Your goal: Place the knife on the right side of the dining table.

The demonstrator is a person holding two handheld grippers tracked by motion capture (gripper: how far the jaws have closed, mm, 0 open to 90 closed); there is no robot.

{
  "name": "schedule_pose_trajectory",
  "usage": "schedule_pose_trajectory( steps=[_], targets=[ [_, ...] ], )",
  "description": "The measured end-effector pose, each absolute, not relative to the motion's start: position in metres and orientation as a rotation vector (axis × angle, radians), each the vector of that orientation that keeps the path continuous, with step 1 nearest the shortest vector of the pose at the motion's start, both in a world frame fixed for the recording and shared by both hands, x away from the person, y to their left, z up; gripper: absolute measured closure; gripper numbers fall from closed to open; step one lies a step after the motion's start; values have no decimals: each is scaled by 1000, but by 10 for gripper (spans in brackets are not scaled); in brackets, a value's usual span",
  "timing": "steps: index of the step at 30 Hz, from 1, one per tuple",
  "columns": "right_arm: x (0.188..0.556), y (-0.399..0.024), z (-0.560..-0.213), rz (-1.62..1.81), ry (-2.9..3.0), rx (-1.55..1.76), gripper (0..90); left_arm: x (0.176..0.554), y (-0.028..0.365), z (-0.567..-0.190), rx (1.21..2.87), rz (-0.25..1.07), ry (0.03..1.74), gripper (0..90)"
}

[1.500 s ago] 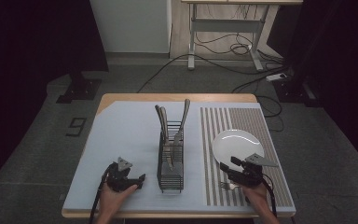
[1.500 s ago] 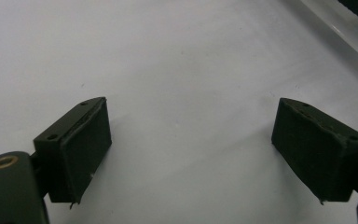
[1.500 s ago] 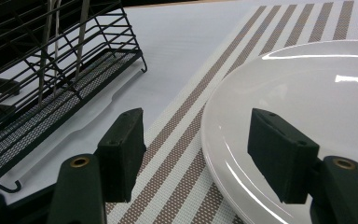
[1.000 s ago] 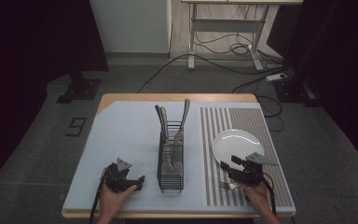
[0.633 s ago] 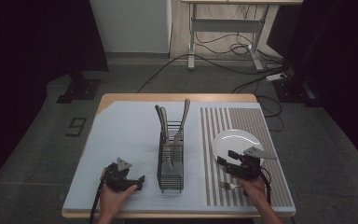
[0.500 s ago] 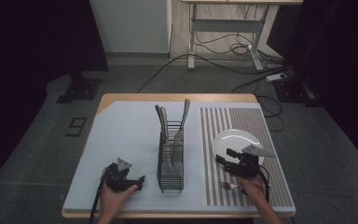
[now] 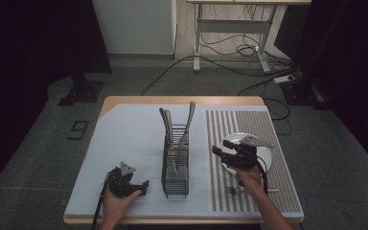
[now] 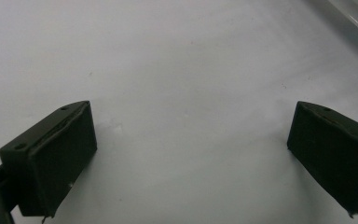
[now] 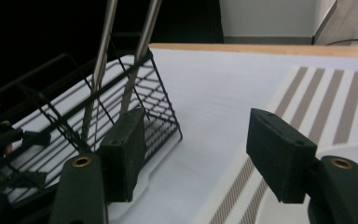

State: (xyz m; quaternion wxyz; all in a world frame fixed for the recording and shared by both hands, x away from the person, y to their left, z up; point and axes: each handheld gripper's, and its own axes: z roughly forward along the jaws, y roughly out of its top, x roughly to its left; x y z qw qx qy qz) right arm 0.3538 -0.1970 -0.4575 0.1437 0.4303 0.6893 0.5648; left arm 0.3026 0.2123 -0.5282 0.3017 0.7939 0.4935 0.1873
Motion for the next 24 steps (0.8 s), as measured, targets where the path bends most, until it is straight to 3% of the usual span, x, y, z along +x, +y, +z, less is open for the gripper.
schedule_pose_trajectory(
  steps=[24],
  targets=[
    [399,-165,-427,1613,2013,1220,389,303,213,-528,2109,497,1307,6]
  ],
)
